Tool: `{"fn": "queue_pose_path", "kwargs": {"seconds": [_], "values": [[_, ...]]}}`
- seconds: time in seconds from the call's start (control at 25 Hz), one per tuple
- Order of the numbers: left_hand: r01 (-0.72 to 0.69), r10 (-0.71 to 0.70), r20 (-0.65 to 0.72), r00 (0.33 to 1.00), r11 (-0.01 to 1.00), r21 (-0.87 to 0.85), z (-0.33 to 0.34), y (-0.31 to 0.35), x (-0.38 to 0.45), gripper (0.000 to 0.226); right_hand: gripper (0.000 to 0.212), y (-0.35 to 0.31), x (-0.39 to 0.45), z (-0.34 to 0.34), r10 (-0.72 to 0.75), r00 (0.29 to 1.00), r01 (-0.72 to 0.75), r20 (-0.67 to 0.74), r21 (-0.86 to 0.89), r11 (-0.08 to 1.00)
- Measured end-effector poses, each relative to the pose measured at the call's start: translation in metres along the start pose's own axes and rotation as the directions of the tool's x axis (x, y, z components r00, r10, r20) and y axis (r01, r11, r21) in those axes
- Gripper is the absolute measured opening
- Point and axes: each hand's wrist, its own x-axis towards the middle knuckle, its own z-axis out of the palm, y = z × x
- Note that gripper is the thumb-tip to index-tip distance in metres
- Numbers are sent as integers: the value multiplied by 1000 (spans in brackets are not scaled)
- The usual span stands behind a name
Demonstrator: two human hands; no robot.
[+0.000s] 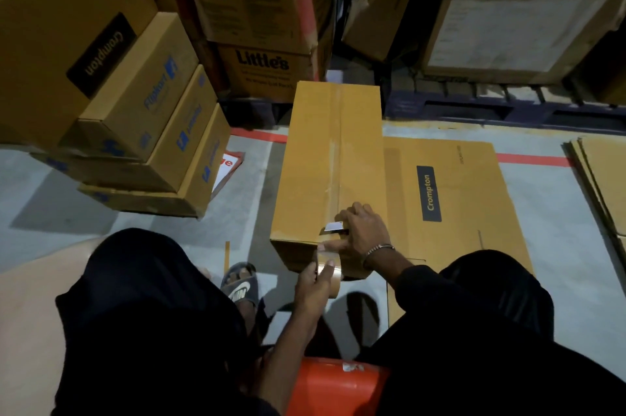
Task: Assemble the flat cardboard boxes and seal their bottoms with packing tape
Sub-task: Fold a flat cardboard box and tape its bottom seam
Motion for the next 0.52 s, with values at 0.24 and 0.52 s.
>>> {"fn": "queue_pose_path", "kwargs": {"seconds": [0.24, 0.52], "values": [[-30, 29, 3, 1000, 998, 48, 1, -13, -4, 37, 98, -3, 2, -2, 20, 1000, -19, 16, -29, 999], [243, -242, -82, 967, 970, 9, -10, -18, 1, 30, 101, -3, 2, -3, 26, 999, -25, 34, -38, 999]]}}
